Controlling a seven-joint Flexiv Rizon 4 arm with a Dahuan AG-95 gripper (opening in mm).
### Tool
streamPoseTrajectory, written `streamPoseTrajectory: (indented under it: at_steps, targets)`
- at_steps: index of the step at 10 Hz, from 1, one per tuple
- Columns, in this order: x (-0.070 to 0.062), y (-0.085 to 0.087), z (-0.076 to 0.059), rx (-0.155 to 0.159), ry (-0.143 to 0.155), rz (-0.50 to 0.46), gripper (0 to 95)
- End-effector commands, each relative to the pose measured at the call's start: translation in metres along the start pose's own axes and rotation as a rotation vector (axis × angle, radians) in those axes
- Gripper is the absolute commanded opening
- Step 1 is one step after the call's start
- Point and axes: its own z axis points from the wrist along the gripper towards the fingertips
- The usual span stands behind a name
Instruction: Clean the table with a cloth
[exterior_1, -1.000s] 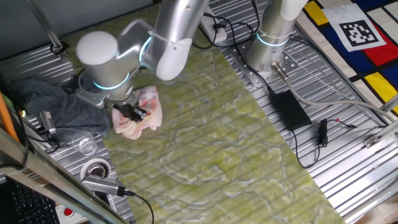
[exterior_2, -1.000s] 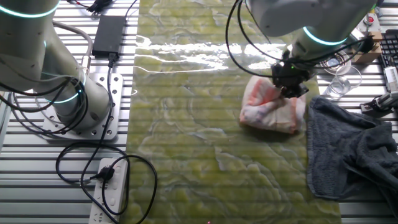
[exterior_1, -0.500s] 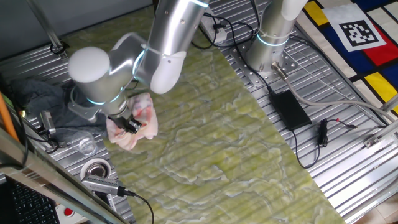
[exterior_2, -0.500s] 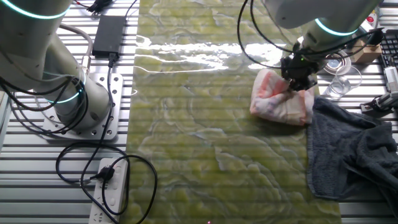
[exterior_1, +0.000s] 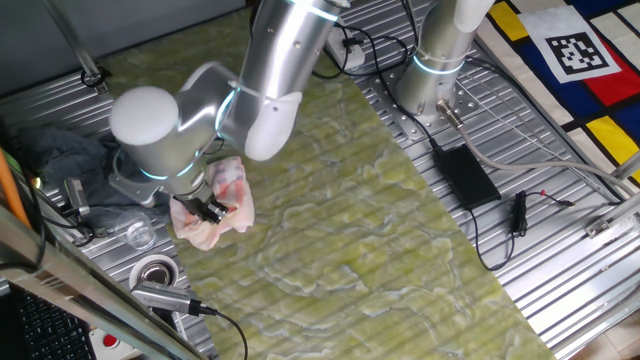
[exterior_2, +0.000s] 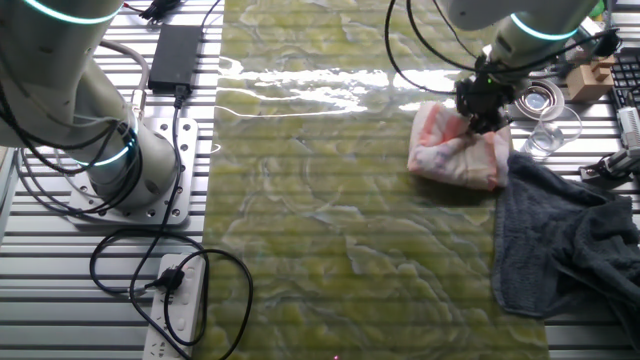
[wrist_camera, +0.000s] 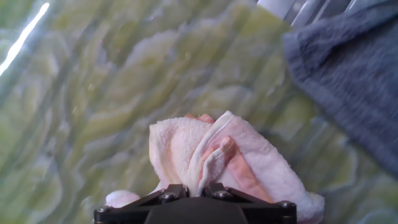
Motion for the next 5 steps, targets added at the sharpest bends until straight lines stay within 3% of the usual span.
streamPoseTrajectory:
  at_steps: [1, 5]
  targets:
    - [-0.004, 0.009, -0.001, 0.0, 0.003, 0.012, 0.0]
    - [-0.014, 0.03, -0.004, 0.0, -0.002, 0.049, 0.0]
